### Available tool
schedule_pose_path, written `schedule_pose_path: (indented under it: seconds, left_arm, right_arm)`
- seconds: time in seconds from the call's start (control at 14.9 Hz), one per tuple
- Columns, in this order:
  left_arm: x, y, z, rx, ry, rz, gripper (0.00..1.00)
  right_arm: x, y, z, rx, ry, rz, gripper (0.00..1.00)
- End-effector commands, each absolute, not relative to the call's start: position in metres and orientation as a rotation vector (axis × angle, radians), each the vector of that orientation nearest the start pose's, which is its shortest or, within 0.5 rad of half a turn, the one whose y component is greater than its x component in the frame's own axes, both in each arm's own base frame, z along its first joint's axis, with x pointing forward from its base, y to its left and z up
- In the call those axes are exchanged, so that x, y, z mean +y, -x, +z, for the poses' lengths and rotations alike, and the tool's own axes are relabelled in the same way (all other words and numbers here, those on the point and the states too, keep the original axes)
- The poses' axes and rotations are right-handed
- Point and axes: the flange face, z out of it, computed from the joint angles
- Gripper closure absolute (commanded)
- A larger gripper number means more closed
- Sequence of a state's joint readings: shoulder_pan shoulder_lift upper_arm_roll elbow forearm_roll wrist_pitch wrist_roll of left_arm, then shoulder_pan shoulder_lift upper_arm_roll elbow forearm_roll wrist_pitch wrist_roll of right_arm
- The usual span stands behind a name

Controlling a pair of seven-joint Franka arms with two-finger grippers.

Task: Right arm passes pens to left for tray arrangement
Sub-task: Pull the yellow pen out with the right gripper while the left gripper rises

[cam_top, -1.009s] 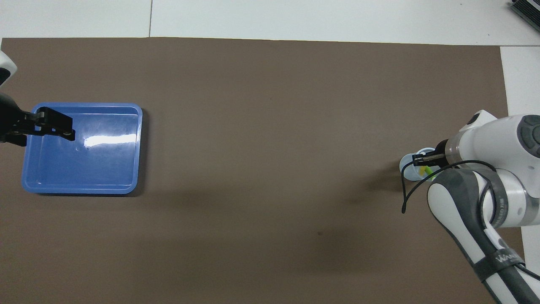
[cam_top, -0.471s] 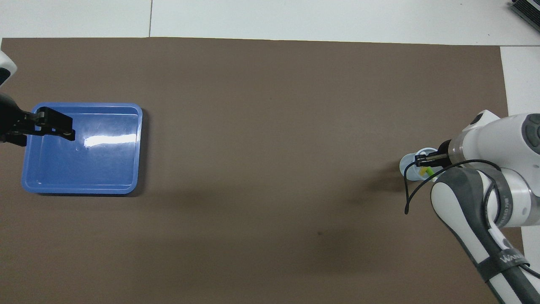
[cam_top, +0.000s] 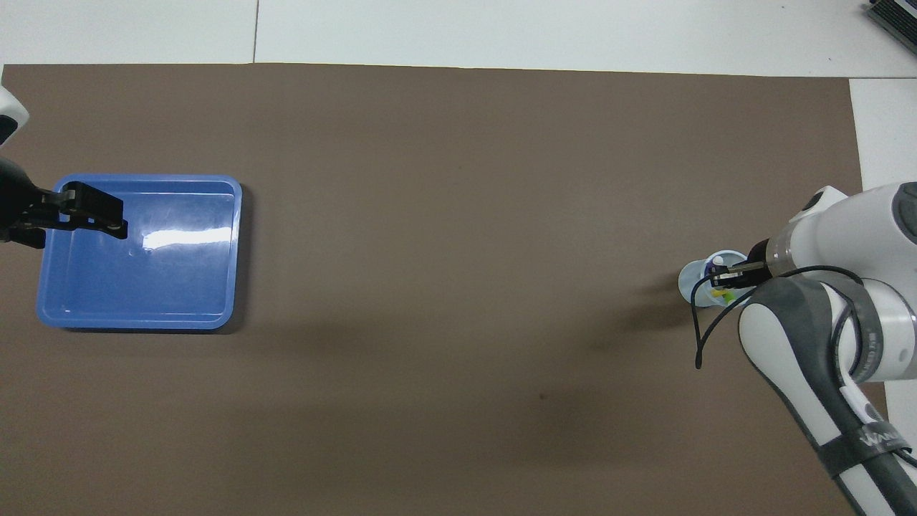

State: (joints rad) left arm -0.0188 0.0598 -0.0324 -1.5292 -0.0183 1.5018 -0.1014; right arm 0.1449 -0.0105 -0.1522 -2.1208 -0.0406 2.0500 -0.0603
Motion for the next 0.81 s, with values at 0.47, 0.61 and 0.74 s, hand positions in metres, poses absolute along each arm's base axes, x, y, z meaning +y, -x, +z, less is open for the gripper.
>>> schedule_pose_path:
  seconds: [0.47,0.61,0.74]
  left_arm:
    - [-0.062,-0.544,0.622,-0.099,3.154,0.118,0.00]
    - [-0.062,-0.541,0.631,-0.328,3.140,0.080,0.00]
    - [-0.062,-0.542,0.637,-0.613,3.098,0.057,0.00]
  right_arm:
    - [-0.017,-0.526,0.461,-0.110,3.165,0.149,1.00]
    - [-0.017,-0.524,0.471,-0.108,3.164,0.152,1.00]
    - [-0.018,-0.524,0.488,-0.106,3.163,0.152,1.00]
